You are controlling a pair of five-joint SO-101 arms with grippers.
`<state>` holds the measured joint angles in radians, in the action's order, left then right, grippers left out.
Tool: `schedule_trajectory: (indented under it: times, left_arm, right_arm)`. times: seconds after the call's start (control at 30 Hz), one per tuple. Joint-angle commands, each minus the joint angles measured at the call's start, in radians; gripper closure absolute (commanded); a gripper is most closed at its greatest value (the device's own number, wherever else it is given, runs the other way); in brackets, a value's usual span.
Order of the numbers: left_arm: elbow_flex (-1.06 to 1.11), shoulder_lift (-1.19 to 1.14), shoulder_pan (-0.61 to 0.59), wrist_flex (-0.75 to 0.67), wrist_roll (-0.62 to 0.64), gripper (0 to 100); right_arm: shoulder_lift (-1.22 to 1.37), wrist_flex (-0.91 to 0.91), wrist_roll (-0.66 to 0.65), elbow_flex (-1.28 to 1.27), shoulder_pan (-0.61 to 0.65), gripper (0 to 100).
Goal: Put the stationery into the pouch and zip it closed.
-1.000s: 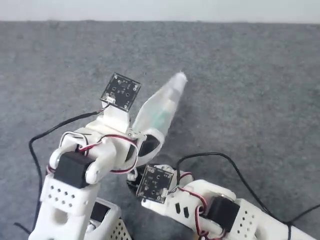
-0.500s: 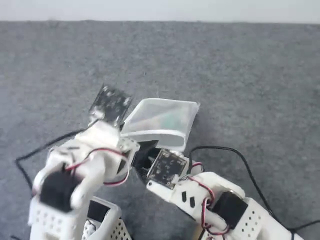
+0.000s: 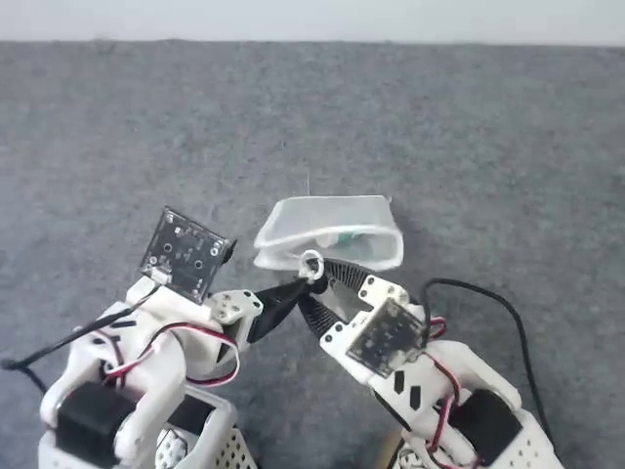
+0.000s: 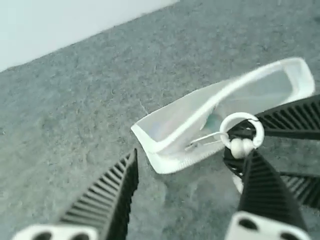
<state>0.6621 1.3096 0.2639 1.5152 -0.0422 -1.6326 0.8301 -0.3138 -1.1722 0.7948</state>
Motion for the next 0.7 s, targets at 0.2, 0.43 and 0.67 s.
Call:
schedule_trajectory:
  times: [0.2,0.43,0.67]
  left_arm:
    - [-0.001,0.008,0.005,-0.003,-0.068,69]
    - [0.071,0.008,0.005,-0.083,-0.078,69]
    - [0.14,0.008,0.008,-0.172,-0.08,69]
  right_arm:
    - [-0.114,0.031,-0.032,0.075,-0.102,99.4]
    - [-0.182,0.048,-0.032,0.075,-0.102,99.4]
    - [-0.183,0.14,-0.034,0.138,-0.096,99.4]
